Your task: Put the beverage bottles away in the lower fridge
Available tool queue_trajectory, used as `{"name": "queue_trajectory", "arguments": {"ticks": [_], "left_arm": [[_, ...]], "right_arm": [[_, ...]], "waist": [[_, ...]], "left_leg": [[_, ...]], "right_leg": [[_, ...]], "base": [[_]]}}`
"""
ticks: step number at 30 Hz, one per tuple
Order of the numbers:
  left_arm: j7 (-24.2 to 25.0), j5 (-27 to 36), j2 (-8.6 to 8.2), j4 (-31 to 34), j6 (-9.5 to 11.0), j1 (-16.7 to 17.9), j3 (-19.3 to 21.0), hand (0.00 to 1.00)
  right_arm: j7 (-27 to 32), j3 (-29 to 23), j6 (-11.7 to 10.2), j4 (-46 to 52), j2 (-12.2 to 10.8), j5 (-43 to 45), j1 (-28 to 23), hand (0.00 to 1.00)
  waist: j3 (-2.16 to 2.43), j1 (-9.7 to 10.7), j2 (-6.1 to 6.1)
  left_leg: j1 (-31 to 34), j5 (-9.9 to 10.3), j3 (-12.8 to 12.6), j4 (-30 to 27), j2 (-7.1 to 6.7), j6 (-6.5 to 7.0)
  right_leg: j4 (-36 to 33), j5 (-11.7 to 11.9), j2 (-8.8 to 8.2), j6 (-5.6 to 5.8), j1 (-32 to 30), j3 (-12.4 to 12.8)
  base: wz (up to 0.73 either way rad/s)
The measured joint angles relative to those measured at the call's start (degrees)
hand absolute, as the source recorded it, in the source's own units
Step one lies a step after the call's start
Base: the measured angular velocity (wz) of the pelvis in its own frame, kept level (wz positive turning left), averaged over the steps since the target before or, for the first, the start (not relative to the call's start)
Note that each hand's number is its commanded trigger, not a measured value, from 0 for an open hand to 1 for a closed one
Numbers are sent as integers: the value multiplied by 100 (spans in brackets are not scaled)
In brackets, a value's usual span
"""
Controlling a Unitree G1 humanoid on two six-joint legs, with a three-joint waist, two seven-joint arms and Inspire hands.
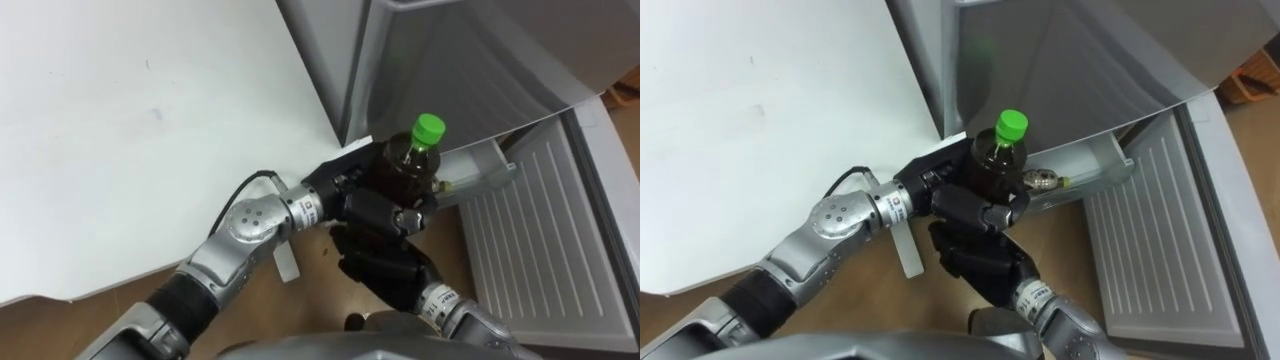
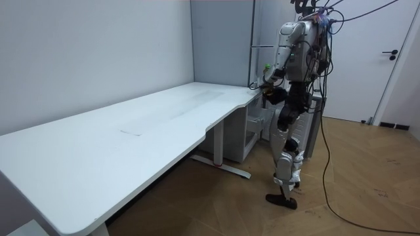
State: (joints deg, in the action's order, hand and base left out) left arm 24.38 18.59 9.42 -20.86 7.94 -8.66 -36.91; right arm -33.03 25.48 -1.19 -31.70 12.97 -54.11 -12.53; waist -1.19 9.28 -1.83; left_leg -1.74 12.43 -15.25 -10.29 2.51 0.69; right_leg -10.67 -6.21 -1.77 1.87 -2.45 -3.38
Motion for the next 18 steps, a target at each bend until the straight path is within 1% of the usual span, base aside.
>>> {"name": "queue_trajectory", "arguments": {"ticks": [4,5,8,11,16,18], "left_arm": [[49,281,3,-59,9,-3,-67,0],[87,354,6,-62,8,-4,-119,0],[150,421,31,-87,16,-12,-179,0],[272,447,31,-176,16,-33,-239,0],[394,459,25,-365,-47,-37,-344,0],[395,494,26,-397,-57,-55,-357,0]], "right_arm": [[-17,28,3,-1,23,11,0,100],[-23,40,5,-1,23,22,-9,100],[-38,38,5,-10,51,36,-28,100],[-37,38,8,-124,70,45,-11,100],[-7,43,189,-224,106,80,-22,100],[3,42,198,-225,114,81,-15,100]], "waist": [[4,20,20],[-2,23,44],[5,54,94],[6,128,101],[-12,223,94],[-13,240,92]], "left_leg": [[6,0,4,-6,0,0],[8,0,10,-6,0,0],[0,-1,11,-2,1,0],[1,-2,22,-8,1,0],[25,-1,0,-16,-1,0],[60,-2,-14,-34,0,1]], "right_leg": [[0,0,0,0,4,-12],[0,0,-2,0,5,-17],[-1,0,-2,0,4,-23],[-3,0,-5,0,10,-31],[-19,0,-6,0,-25,-9],[-31,0,-7,0,-67,3]], "base": [[0],[0],[0],[0],[-2],[-3]]}}
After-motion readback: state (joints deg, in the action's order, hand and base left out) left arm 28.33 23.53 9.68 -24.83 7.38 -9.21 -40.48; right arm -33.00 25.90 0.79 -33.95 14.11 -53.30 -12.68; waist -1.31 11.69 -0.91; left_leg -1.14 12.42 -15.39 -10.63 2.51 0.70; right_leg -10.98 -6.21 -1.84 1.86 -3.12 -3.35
